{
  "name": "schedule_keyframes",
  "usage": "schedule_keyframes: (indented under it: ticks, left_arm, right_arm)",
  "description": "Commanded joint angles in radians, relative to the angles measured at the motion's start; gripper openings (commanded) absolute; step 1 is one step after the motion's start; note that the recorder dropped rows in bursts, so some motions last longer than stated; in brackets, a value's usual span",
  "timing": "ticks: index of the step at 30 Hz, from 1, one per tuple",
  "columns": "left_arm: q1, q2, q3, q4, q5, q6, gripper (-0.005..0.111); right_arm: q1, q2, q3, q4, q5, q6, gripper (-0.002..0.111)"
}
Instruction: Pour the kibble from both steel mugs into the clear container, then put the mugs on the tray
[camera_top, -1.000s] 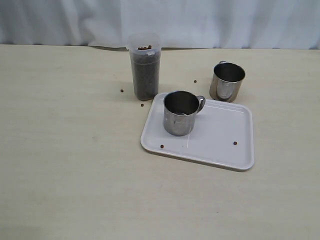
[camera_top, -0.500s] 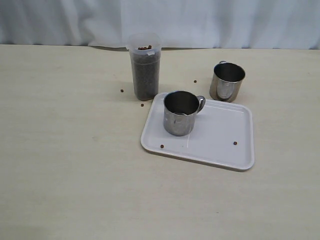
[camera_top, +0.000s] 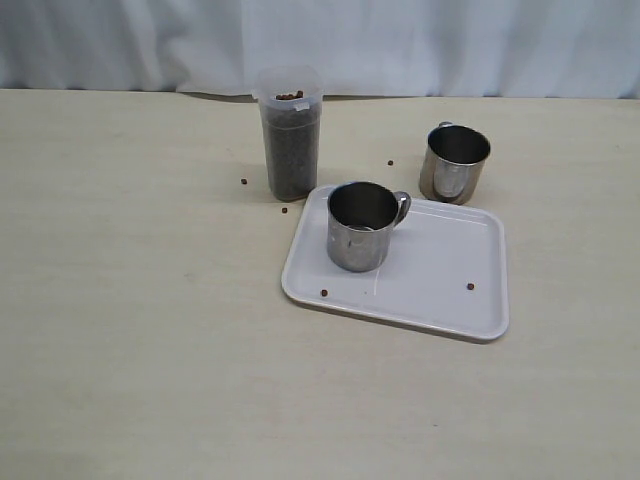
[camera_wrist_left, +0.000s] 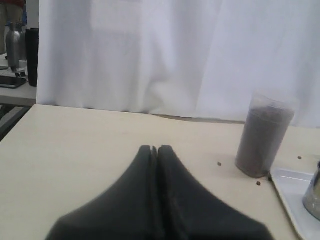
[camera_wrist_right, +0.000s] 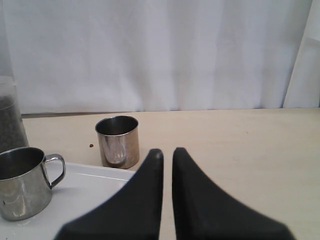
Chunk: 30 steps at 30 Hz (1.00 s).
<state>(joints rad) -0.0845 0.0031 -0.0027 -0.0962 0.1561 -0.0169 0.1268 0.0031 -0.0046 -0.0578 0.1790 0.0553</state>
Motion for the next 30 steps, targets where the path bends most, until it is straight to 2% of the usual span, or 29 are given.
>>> schedule_keyframes:
  ticks: [1, 6, 11, 20, 24, 30]
  left_arm:
    - [-0.009, -0.003, 0.003, 0.035, -0.019, -0.007, 0.0]
    - [-0.009, -0.003, 0.003, 0.04, -0.019, -0.007, 0.0]
    - [-0.009, -0.003, 0.003, 0.216, -0.019, -0.007, 0.0]
    - [-0.009, -0.003, 0.003, 0.201, -0.019, -0.007, 0.0]
    - [-0.009, -0.003, 0.003, 0.108, -0.019, -0.007, 0.0]
    - [-0.009, -0.003, 0.003, 0.113, -0.019, -0.007, 0.0]
  right_arm:
    - [0.004, -0.003, 0.005, -0.002, -0.001, 0.002, 0.005]
    - [0.004, -0.003, 0.005, -0.002, -0.001, 0.002, 0.005]
    - [0.004, -0.003, 0.005, -0.002, -0.001, 0.002, 0.005]
    - [0.004, -0.003, 0.005, -0.002, -0.001, 0.002, 0.005]
    - [0.004, -0.003, 0.005, -0.002, -0.001, 0.002, 0.005]
    - [0.004, -0.003, 0.005, -0.002, -0.001, 0.002, 0.005]
